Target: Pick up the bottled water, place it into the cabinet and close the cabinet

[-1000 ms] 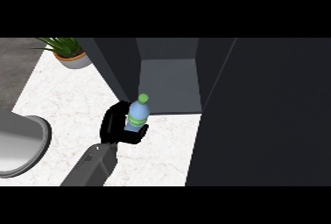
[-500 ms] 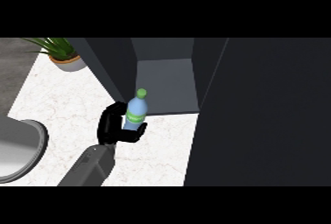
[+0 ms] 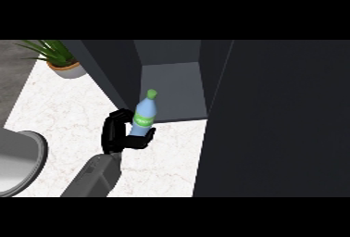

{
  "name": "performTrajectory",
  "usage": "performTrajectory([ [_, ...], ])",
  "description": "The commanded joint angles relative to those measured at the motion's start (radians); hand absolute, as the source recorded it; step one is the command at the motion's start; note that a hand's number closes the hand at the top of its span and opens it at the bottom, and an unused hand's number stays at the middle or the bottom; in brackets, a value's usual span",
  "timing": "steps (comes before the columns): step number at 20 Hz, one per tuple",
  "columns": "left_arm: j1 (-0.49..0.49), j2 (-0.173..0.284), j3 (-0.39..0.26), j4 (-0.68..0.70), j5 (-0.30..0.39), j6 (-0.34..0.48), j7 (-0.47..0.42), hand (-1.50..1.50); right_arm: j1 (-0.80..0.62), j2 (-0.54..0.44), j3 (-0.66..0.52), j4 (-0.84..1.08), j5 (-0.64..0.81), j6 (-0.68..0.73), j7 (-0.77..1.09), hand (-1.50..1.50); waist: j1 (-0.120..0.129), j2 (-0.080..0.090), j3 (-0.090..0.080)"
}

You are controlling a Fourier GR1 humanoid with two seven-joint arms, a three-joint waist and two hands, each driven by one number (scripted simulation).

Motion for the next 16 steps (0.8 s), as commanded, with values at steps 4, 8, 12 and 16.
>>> performTrajectory([
  [4,-0.298,-0.072,-0.047,0.016,-0.057,0.129,0.132,1.5,-0.018,-0.028,-0.044,-0.003,-0.105,0.036,0.01,-1.5,-0.066,0.017,-0.01],
  [8,-0.272,-0.085,-0.056,0.014,-0.058,0.193,0.121,1.5,0.003,-0.044,-0.066,0.019,-0.151,0.076,0.006,-1.5,-0.081,0.018,-0.01],
  [12,-0.275,-0.073,-0.069,0.011,-0.069,0.253,0.143,1.5,-0.031,-0.065,-0.103,0.039,-0.185,0.085,-0.005,-1.5,-0.083,0.023,-0.01],
  [16,-0.282,-0.053,-0.068,0.03,-0.073,0.294,0.164,1.5,-0.034,-0.062,-0.109,0.067,-0.188,0.095,-0.017,-1.5,-0.083,0.034,-0.011],
])
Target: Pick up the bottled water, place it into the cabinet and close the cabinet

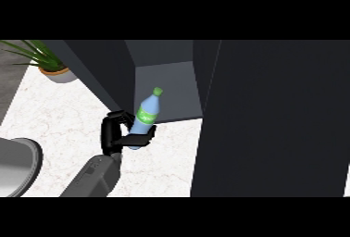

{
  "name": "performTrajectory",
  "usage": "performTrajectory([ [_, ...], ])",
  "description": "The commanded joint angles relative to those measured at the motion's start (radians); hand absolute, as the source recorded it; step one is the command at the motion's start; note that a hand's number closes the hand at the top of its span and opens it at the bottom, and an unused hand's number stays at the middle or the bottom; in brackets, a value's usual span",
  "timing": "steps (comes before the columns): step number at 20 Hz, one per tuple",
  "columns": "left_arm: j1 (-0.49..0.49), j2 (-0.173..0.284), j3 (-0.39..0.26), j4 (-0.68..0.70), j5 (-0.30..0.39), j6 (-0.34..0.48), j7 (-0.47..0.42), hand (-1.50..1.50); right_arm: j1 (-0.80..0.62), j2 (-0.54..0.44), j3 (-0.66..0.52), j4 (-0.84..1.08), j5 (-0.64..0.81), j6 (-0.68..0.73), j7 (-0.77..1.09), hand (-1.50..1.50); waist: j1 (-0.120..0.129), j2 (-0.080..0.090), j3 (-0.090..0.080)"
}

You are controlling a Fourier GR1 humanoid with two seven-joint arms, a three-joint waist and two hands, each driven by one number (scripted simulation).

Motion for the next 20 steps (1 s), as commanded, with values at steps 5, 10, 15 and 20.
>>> performTrajectory([
  [5,-0.26,-0.066,-0.019,0.086,-0.02,0.052,0.105,1.5,-0.018,-0.037,-0.049,0.031,-0.072,0.029,0.007,-1.5,-0.053,0.035,-0.022],
  [10,-0.25,-0.074,0.016,0.042,0.034,0.032,0.099,1.5,-0.037,-0.051,-0.064,0.046,-0.091,0.027,0.013,-1.5,-0.051,0.04,-0.025],
  [15,-0.237,-0.083,0.032,0.031,0.066,0.04,0.093,1.5,-0.037,-0.054,-0.081,0.064,-0.108,0.046,-0.002,-1.5,-0.064,0.041,-0.024],
  [20,-0.242,-0.057,0.02,0.033,0.053,0.062,0.078,1.5,-0.045,-0.058,-0.072,0.064,-0.116,0.046,0.01,-1.5,-0.075,0.044,-0.024],
])
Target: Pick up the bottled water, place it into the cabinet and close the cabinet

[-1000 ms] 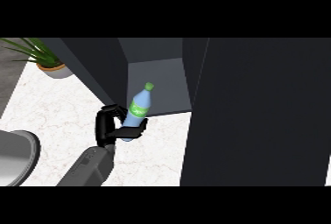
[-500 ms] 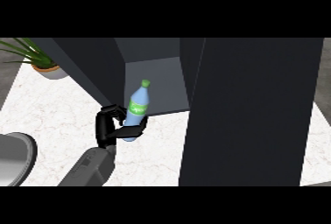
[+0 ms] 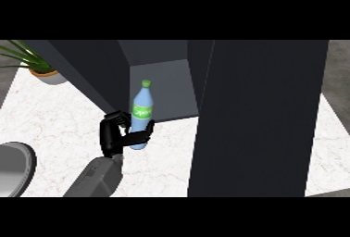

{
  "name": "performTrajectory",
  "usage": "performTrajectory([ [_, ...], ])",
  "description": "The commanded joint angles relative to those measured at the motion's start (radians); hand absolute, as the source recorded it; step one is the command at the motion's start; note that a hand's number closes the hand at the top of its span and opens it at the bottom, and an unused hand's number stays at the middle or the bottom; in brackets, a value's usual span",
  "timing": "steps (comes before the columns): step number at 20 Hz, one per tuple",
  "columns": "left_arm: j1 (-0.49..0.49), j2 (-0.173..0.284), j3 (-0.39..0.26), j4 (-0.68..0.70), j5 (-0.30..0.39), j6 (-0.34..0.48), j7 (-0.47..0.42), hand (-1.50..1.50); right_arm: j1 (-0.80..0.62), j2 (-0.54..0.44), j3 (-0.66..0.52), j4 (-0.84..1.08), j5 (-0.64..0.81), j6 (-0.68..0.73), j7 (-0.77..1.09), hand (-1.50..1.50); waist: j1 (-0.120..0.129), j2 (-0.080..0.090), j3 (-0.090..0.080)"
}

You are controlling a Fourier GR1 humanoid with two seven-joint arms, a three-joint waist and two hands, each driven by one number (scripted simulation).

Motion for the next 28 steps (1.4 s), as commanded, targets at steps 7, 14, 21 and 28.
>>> performTrajectory([
  [7,-0.244,-0.033,0.013,0.05,0.024,-0.004,0.083,-1.5,-0.022,-0.014,-0.004,0.018,-0.025,0.024,-0.005,-1.5,-0.063,0.028,-0.019],
  [14,-0.237,-0.004,0.007,0.043,0.029,0.016,0.078,-1.5,-0.019,-0.02,-0.005,0.024,-0.039,0.038,-0.002,-1.5,-0.08,0.026,-0.018],
  [21,-0.262,0.001,-0.036,0.038,0.003,0.06,0.073,-1.5,-0.033,-0.032,-0.006,0.055,-0.033,0.056,-0.006,-1.5,-0.076,0.027,-0.016],
  [28,-0.523,0.016,-0.072,0.215,-0.03,-0.088,0.153,-1.5,-0.053,-0.035,-0.02,0.059,-0.03,0.047,-0.012,-1.5,-0.04,0.031,-0.017],
])
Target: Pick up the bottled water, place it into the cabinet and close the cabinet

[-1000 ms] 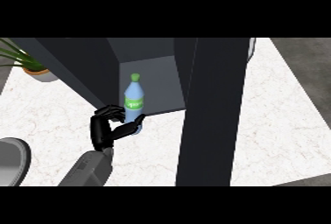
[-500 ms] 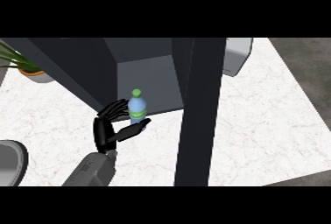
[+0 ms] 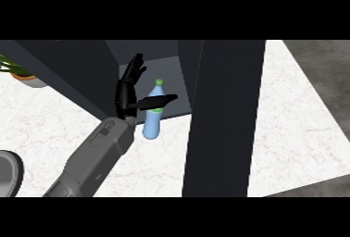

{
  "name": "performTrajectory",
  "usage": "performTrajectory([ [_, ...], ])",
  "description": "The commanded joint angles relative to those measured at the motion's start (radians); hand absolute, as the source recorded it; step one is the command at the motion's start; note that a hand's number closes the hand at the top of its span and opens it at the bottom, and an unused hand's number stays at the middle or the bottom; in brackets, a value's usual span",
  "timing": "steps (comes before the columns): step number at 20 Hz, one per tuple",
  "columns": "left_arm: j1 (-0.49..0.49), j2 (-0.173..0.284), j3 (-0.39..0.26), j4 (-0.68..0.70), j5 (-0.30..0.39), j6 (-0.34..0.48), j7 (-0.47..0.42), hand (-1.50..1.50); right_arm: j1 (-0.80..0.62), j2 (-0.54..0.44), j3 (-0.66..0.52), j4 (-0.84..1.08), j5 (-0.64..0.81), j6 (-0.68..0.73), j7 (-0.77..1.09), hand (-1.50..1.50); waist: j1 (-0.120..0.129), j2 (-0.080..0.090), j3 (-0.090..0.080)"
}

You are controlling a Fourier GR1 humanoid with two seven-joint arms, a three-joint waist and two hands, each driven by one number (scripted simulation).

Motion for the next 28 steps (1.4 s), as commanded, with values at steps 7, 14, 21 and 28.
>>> performTrajectory([
  [7,-0.28,-0.082,0.082,0.259,0.009,-0.193,-0.113,1.5,0.03,-0.01,-0.073,0.023,-0.01,0.015,-0.013,-1.5,0.073,-0.005,-0.002],
  [14,-0.307,-0.123,0.097,0.38,0.076,-0.288,-0.21,1.5,0.078,0.006,-0.089,-0.071,-0.028,0.021,0.009,-1.5,0.1,-0.02,-0.001],
  [21,-0.27,-0.124,0.064,0.387,0.149,-0.381,-0.253,1.5,0.145,0.024,-0.097,-0.151,-0.013,0.054,0.051,-1.5,0.143,-0.033,-0.001],
  [28,-0.072,-0.124,-0.046,0.248,0.219,-0.483,-0.294,1.5,0.11,-0.021,-0.119,-0.146,-0.084,0.078,0.108,1.5,0.173,-0.04,-0.001],
])
